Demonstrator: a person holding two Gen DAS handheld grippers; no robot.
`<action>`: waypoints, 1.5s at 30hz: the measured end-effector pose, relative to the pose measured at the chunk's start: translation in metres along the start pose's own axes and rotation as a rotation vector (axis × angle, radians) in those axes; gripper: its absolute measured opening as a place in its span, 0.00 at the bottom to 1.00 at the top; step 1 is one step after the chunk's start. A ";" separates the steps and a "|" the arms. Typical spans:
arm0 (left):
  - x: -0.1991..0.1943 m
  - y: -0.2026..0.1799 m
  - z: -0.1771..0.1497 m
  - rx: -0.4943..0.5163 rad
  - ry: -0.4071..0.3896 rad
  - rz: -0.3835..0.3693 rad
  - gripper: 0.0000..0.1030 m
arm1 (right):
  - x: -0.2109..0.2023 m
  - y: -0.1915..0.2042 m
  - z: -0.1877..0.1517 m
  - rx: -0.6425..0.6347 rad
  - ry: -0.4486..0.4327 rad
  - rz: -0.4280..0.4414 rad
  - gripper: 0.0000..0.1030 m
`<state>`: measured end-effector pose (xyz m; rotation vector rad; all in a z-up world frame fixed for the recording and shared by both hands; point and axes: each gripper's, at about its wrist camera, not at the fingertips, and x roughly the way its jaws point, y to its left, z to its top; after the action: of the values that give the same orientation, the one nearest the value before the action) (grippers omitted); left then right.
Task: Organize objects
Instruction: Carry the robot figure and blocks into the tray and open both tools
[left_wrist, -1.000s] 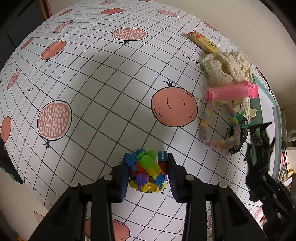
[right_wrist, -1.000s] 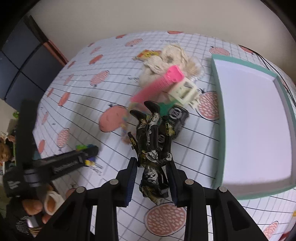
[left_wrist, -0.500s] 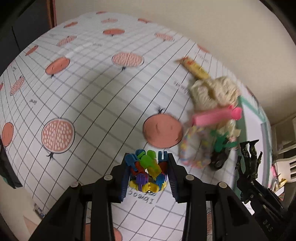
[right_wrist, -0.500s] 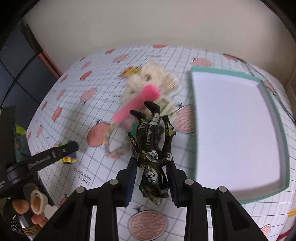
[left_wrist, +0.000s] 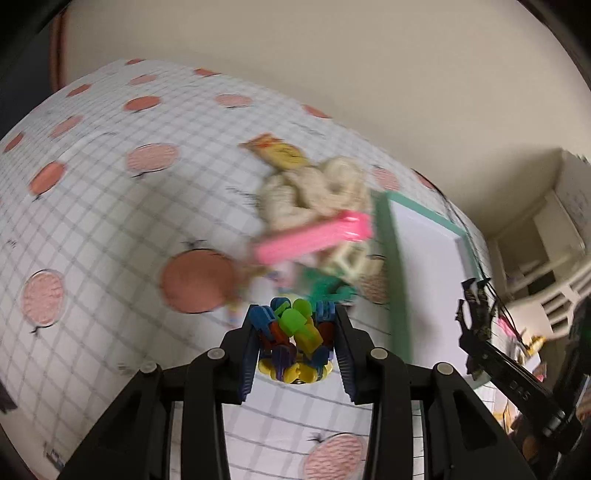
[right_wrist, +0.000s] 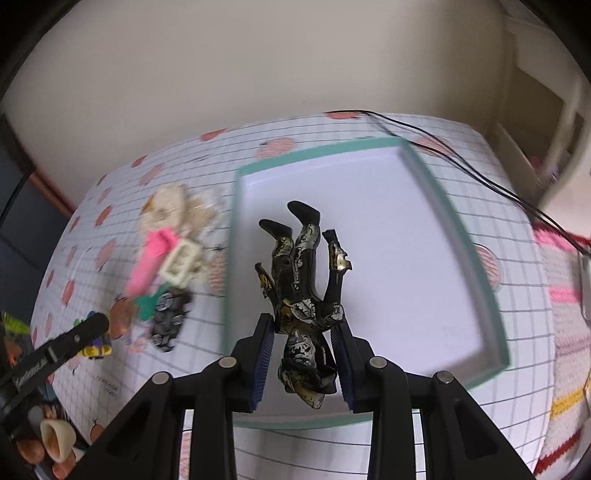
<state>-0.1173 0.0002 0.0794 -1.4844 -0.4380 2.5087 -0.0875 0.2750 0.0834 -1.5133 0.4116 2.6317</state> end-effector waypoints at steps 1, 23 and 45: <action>0.001 -0.007 -0.001 0.015 0.001 -0.010 0.38 | 0.000 -0.008 0.000 0.019 -0.002 -0.004 0.33; 0.072 -0.144 -0.025 0.259 0.042 -0.129 0.38 | 0.020 -0.082 0.003 0.167 0.005 -0.052 0.33; 0.098 -0.152 -0.034 0.250 0.081 -0.149 0.44 | 0.028 -0.082 0.004 0.145 0.002 -0.057 0.36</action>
<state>-0.1320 0.1782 0.0362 -1.3954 -0.2037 2.2829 -0.0887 0.3528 0.0458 -1.4612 0.5386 2.4978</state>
